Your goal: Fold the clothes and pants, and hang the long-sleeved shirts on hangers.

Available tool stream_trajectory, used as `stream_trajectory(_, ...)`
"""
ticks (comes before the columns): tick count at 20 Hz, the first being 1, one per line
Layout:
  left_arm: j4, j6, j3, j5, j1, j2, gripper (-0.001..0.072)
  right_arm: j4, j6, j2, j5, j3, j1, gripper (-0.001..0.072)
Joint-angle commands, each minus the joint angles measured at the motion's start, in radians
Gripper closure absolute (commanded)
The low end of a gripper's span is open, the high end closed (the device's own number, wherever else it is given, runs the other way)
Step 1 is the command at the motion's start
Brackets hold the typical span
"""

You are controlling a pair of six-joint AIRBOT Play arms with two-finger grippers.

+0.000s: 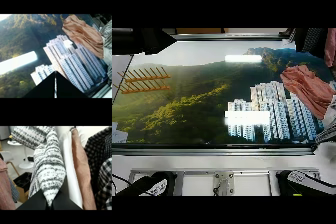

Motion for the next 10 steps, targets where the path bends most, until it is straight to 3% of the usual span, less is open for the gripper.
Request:
stream_trajectory(1, -0.001, 0.000, 0.000, 0.000, -0.001, 0.001, 0.0697, 0.003, 0.021, -0.031, -0.007, 0.009, -0.001, 0.0705)
stream_trajectory(8, 0.010, -0.006, -0.001, 0.000, -0.086, -0.002, 0.0696, 0.000, 0.013, -0.045, 0.023, 0.009, -0.001, 0.0702)
stream_trajectory(10, 0.011, -0.006, -0.001, 0.000, -0.111, -0.002, 0.0696, 0.000, 0.013, -0.039, 0.023, 0.009, 0.000, 0.0673)
